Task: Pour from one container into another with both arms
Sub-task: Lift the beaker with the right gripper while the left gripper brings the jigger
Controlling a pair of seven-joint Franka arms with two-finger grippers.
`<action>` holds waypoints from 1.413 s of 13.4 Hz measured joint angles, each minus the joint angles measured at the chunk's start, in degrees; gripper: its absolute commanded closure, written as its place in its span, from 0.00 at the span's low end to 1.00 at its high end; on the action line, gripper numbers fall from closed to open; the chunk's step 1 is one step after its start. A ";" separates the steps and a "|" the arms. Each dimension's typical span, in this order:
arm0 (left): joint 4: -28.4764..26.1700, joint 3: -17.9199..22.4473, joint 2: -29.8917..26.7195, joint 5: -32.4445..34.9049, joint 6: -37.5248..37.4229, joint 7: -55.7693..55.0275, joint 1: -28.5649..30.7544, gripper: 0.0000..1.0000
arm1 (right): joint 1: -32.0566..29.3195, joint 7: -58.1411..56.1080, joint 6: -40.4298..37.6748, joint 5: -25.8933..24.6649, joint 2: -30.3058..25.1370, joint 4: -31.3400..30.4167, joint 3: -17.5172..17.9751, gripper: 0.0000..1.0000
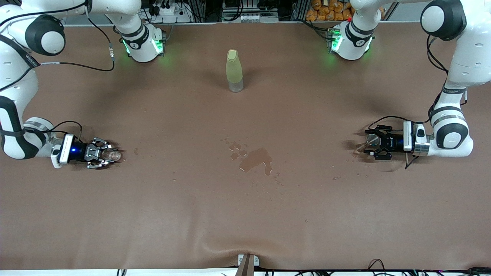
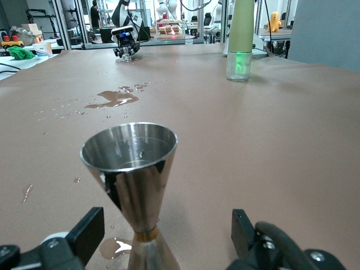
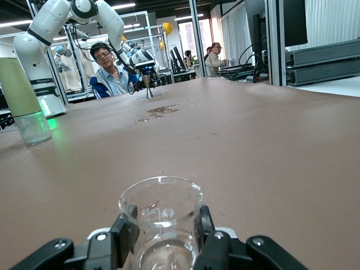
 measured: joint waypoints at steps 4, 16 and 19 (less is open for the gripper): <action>0.00 0.09 0.01 -0.03 -0.04 -0.22 0.56 0.15 | 1.07 -0.02 -3.01 0.54 -0.28 1.22 2.28 1.00; 0.08 -0.10 0.01 -1.51 -1.57 -5.05 1.45 0.53 | 21.51 3.21 6.44 19.77 -5.81 0.54 3.80 1.00; 0.19 -0.17 0.01 -2.12 -1.57 -5.06 1.29 0.75 | 27.38 2.83 9.13 27.76 -5.71 -0.53 3.84 1.00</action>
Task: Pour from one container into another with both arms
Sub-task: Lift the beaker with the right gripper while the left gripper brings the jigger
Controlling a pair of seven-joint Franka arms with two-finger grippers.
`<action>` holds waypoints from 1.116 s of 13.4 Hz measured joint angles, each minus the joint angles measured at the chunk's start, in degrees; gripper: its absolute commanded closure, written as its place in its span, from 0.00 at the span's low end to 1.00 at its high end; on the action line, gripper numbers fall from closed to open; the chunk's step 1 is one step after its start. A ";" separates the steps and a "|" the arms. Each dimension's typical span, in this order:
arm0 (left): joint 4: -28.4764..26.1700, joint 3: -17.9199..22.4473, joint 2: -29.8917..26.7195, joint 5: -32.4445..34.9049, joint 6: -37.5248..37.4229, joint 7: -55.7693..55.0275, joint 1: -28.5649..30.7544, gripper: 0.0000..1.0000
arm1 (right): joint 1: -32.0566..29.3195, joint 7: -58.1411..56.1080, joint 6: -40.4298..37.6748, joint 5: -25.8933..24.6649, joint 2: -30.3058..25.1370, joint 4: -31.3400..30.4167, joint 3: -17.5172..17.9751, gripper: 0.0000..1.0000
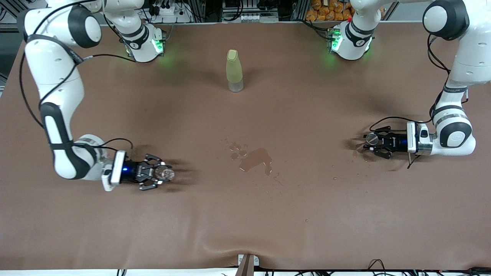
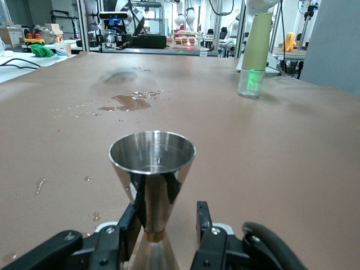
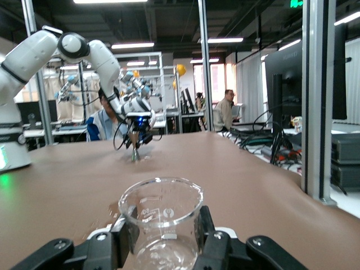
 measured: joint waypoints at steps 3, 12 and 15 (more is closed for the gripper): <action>0.32 -0.02 0.00 -0.22 0.00 -0.02 -0.14 1.00 | 5.51 -2.26 5.89 5.31 -0.03 -0.18 0.10 1.00; 5.59 -3.28 -2.55 -0.41 -0.01 -5.03 -1.74 1.00 | 19.30 -14.29 26.44 30.54 -0.76 0.05 6.86 1.00; 6.37 -6.50 -3.10 -4.46 2.24 -9.04 -3.66 1.00 | 22.48 -16.19 28.97 35.17 -0.76 -0.02 7.23 1.00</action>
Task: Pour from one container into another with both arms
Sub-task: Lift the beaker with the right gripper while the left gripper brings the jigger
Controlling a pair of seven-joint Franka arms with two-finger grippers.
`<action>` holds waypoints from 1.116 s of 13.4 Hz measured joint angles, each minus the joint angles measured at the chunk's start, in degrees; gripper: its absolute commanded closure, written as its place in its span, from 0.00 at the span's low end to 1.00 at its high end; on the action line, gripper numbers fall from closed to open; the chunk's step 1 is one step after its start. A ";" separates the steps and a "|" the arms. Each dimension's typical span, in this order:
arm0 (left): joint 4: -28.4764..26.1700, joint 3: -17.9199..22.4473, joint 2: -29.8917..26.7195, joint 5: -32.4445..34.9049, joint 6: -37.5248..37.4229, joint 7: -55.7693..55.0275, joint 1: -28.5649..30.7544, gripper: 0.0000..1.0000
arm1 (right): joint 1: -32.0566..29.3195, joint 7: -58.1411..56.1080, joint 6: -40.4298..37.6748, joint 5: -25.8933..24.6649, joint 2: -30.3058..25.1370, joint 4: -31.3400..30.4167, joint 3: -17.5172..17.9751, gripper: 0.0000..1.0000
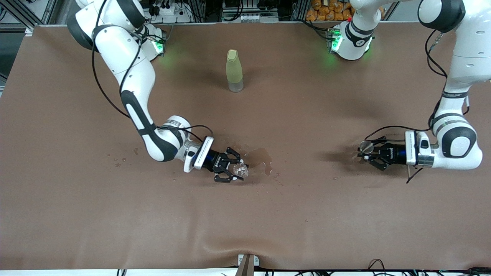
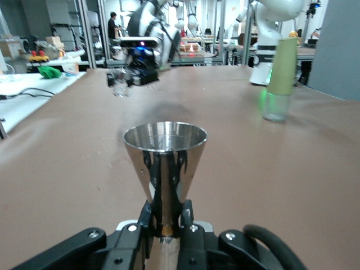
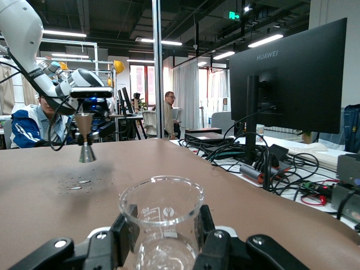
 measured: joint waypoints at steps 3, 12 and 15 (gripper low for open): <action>0.21 -0.49 0.03 -4.69 2.24 -0.06 -3.75 1.00 | -0.91 0.03 0.04 0.10 0.00 0.00 -0.49 1.00; 0.24 -0.71 3.79 -22.04 16.34 0.04 -19.49 1.00 | -10.50 14.30 -5.19 -20.49 -1.29 3.11 -0.69 1.00; 1.59 -0.80 4.68 -30.31 22.64 0.05 -27.14 1.00 | -12.85 21.76 -11.42 -25.24 -2.47 3.01 -0.67 1.00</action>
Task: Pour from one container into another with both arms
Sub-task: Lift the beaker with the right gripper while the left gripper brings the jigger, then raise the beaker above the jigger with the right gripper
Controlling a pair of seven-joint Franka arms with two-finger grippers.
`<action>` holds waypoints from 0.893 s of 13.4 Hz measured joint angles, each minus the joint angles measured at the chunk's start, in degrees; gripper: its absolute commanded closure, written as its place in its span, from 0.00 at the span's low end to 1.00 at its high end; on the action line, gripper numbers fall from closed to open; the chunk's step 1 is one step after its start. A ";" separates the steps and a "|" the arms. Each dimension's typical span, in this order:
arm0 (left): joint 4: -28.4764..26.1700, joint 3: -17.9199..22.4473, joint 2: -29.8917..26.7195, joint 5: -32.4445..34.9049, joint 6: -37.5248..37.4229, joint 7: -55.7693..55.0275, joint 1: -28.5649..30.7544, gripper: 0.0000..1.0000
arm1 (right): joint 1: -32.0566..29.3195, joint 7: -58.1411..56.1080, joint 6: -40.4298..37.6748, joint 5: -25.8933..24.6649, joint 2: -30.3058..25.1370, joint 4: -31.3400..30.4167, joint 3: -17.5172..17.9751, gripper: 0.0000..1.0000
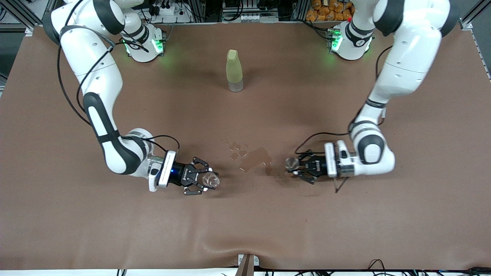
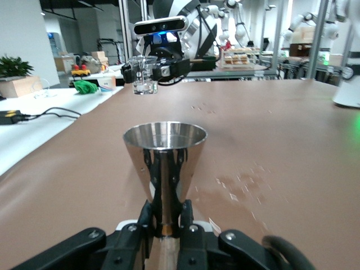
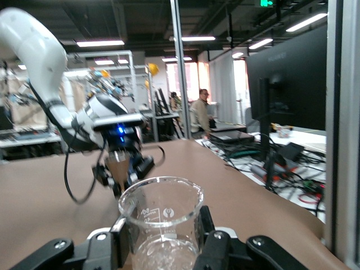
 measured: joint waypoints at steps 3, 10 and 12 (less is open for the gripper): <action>3.47 0.00 2.66 -5.95 3.74 0.00 -6.38 1.00 | -0.51 5.09 -1.73 -0.68 -5.53 -4.62 0.01 1.00; 7.71 0.00 3.68 -14.74 13.83 -0.10 -15.80 1.00 | -0.46 10.35 -1.71 -0.93 -20.87 -21.85 0.38 1.00; 8.62 -0.01 3.81 -16.41 16.18 -0.11 -17.87 1.00 | 0.38 12.30 -1.41 -0.93 -22.32 -23.98 0.77 1.00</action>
